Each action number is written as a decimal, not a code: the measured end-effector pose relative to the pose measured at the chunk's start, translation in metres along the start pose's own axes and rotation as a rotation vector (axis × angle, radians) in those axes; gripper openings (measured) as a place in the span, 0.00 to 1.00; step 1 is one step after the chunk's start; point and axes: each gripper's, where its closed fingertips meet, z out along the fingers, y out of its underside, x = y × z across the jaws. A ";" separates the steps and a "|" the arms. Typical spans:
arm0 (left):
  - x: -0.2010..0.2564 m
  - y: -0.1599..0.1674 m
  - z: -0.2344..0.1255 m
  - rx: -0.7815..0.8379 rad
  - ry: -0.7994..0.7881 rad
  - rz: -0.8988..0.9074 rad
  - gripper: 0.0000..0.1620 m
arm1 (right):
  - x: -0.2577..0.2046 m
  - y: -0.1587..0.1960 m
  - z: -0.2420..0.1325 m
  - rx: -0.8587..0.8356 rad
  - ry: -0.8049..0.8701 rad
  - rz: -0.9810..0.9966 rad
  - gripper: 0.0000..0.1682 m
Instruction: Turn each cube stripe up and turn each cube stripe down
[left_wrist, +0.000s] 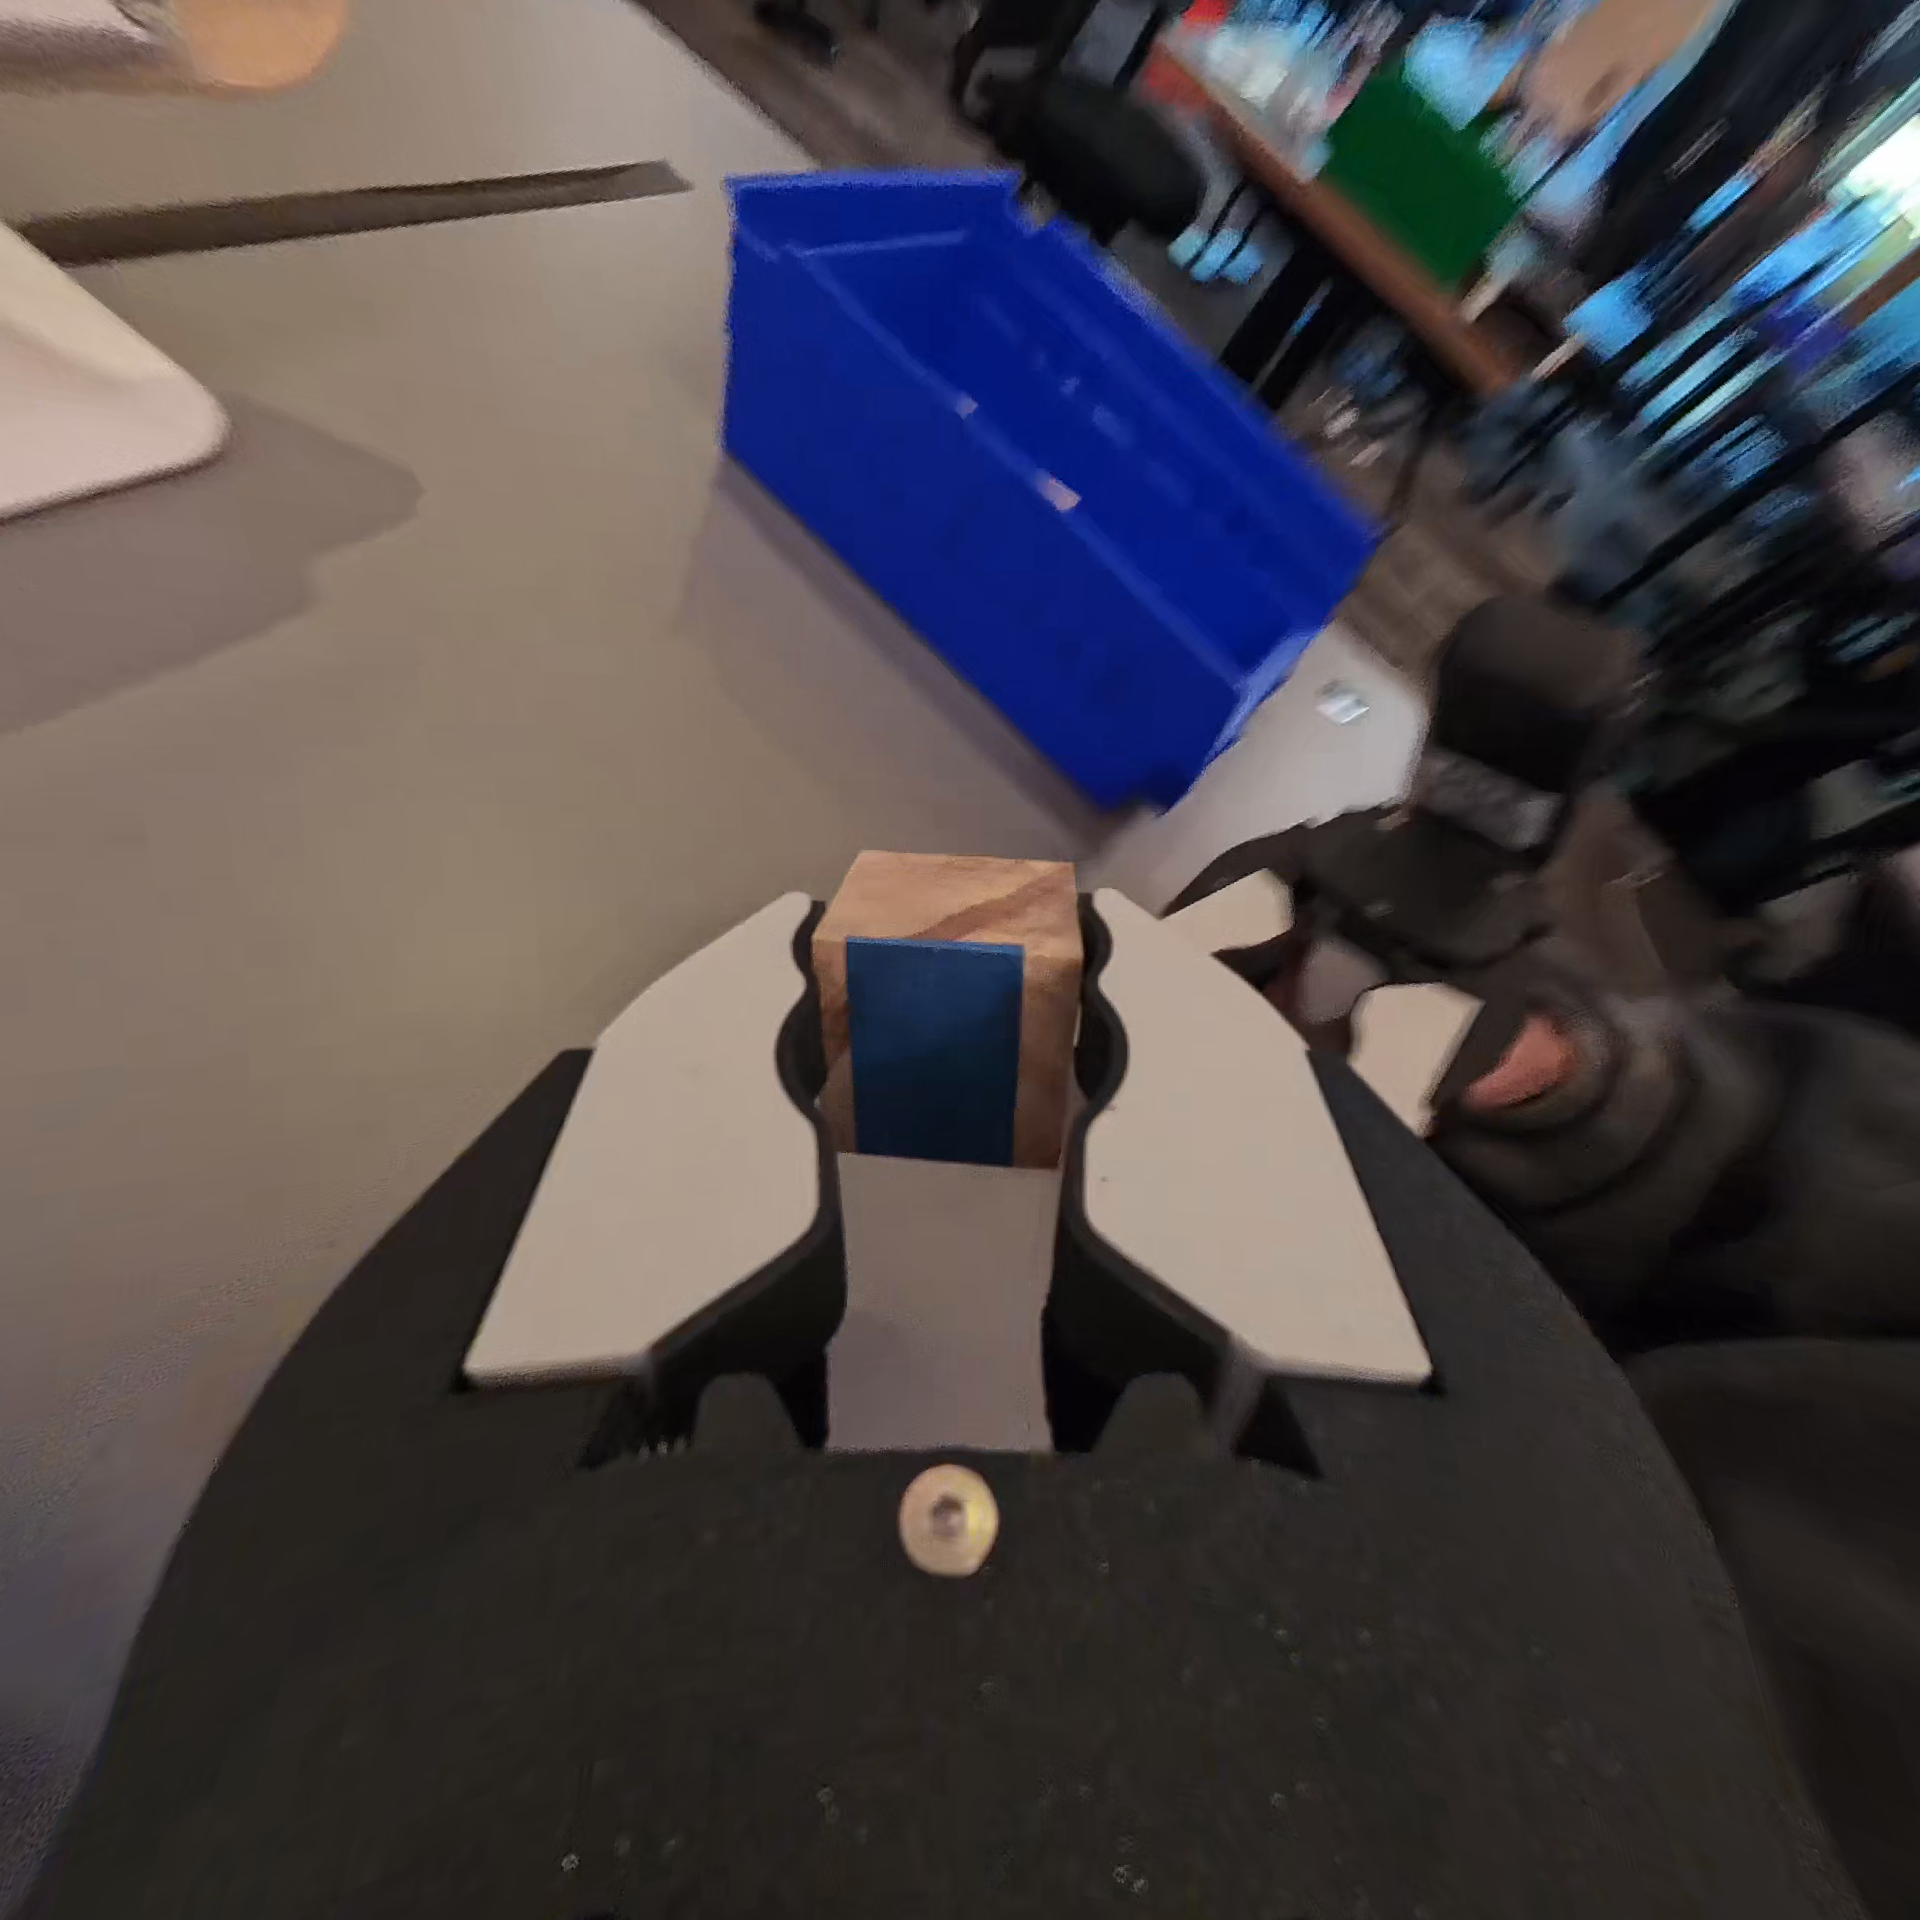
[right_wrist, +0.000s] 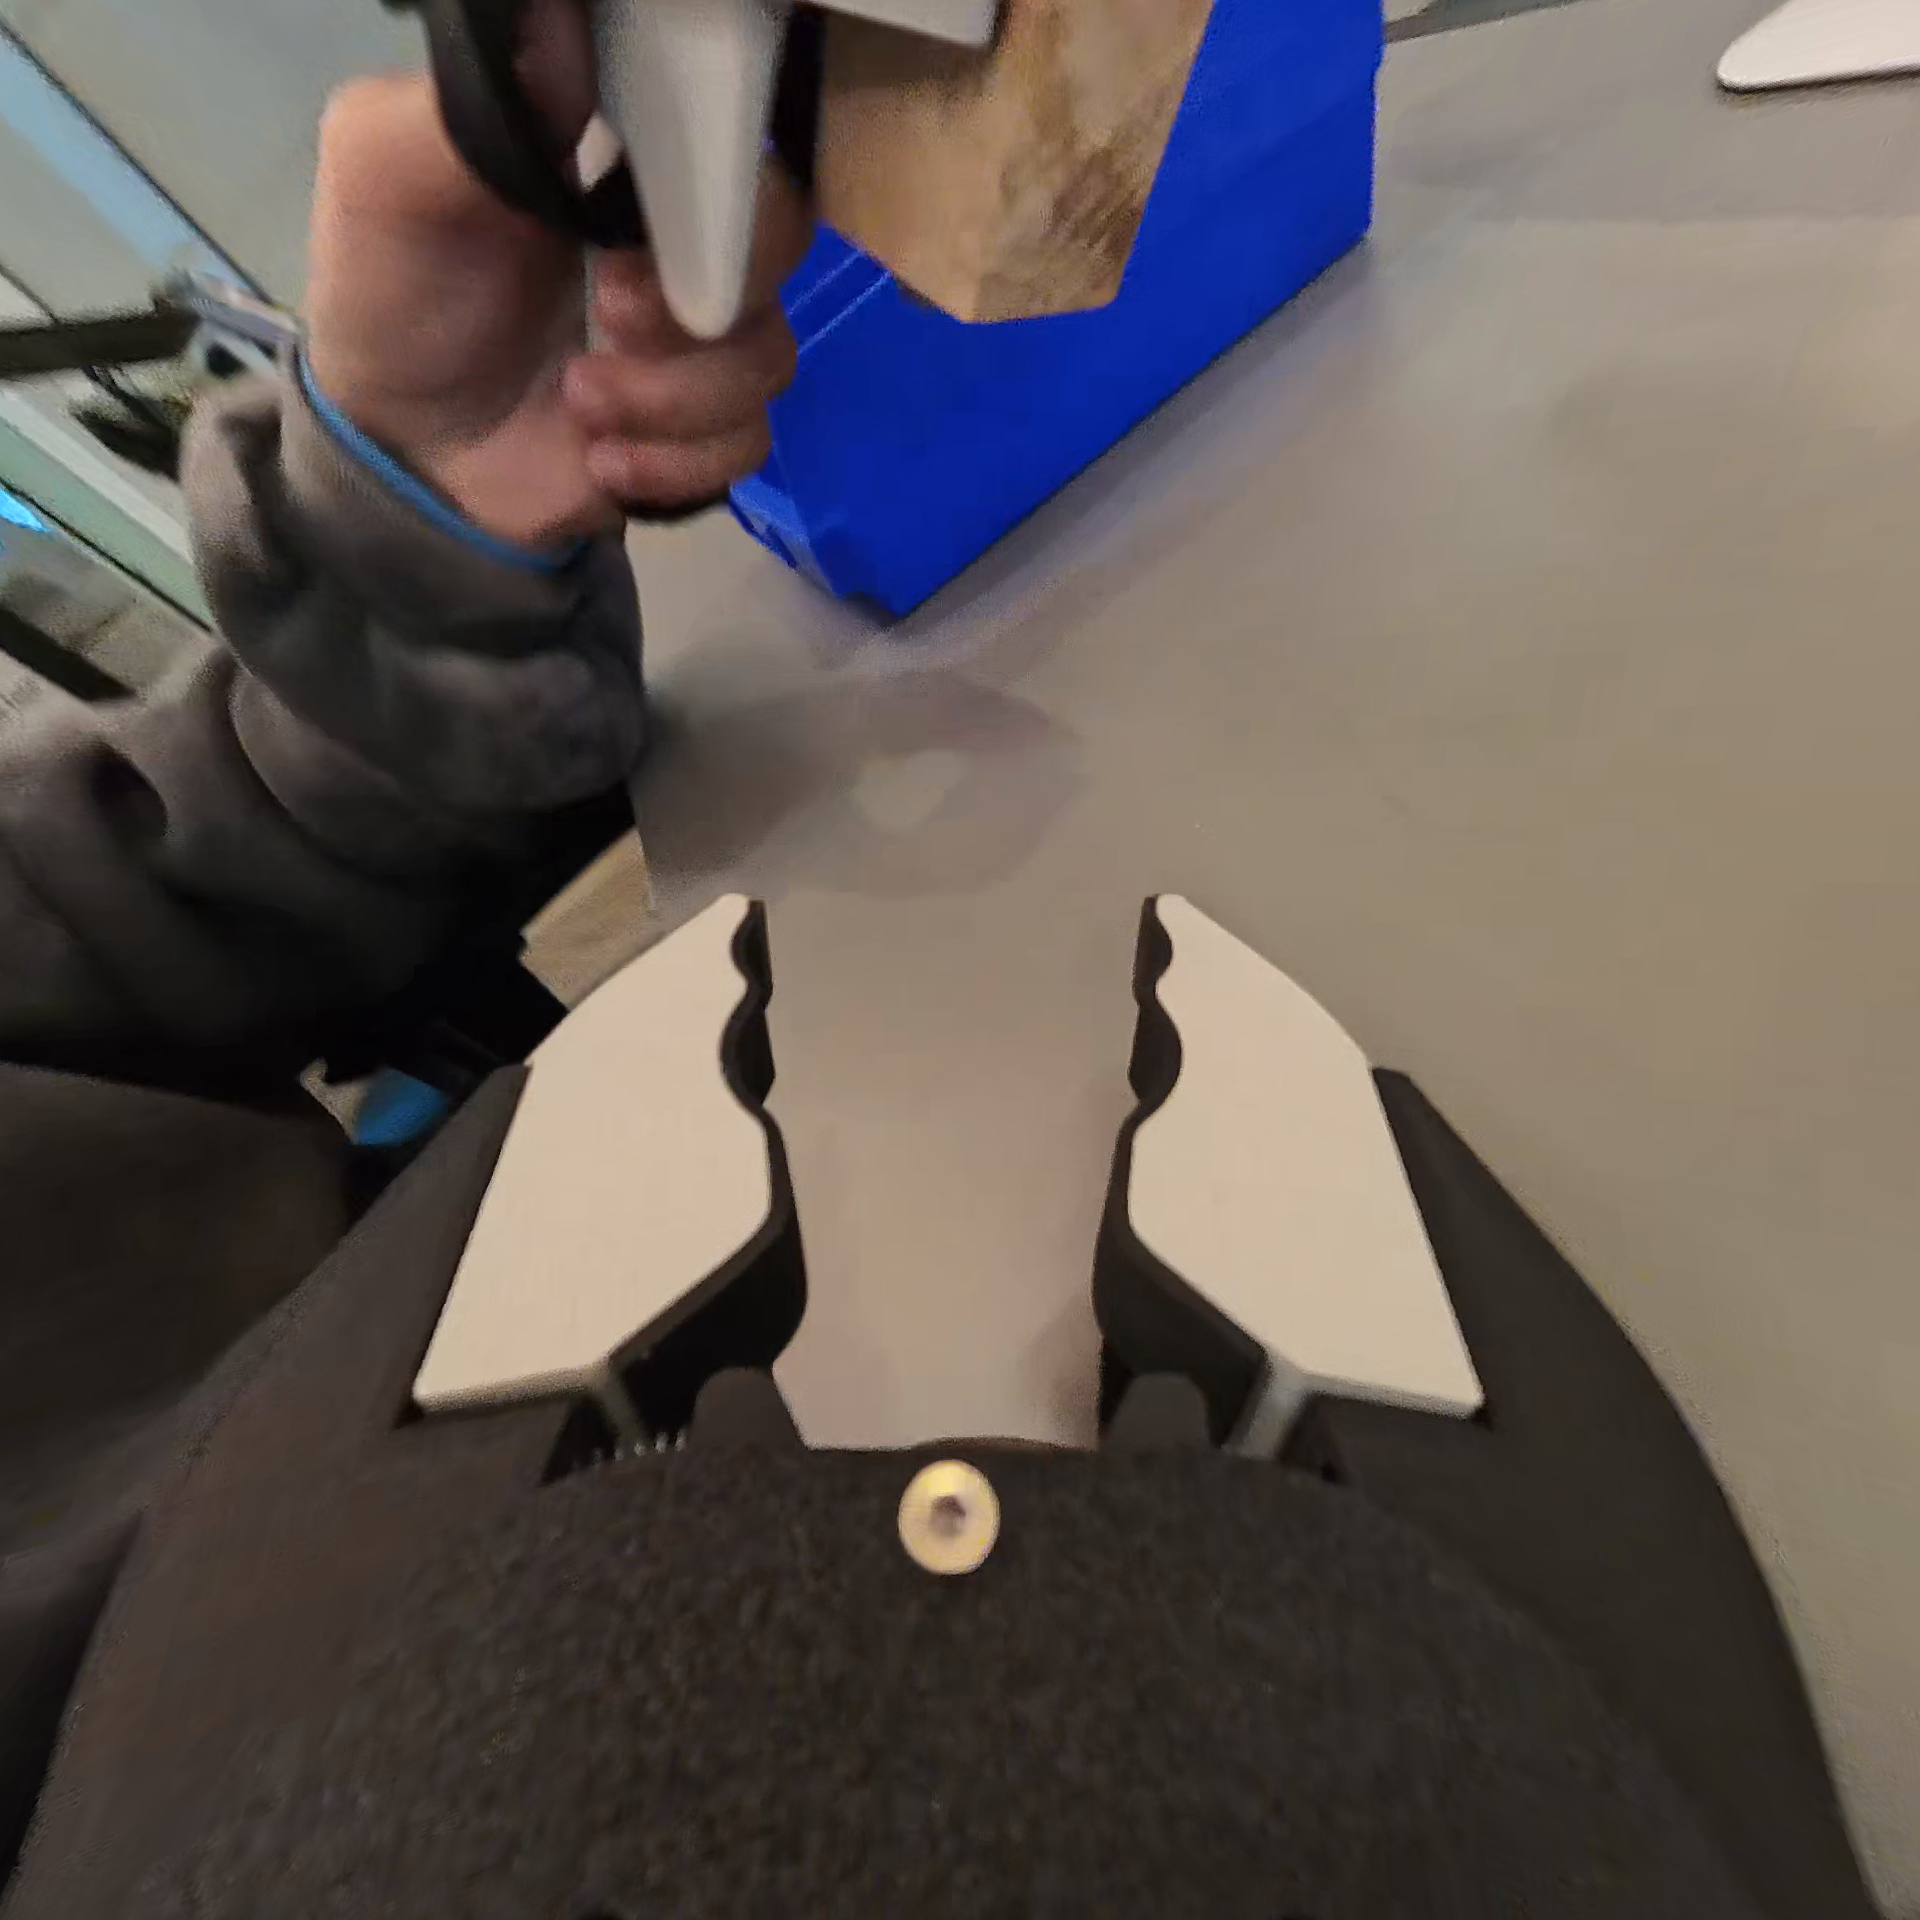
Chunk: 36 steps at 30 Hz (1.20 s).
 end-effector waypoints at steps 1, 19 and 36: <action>0.008 -0.003 0.004 0.046 0.081 -0.075 0.27 | 0.002 -0.003 0.000 0.023 -0.010 0.055 0.40; 0.036 -0.002 0.019 0.178 0.507 -0.500 0.27 | -0.004 -0.099 0.018 0.240 -0.368 0.558 0.27; 0.110 0.103 -0.070 0.035 0.660 -0.105 0.42 | 0.174 -0.069 -0.207 -0.349 0.909 0.075 0.27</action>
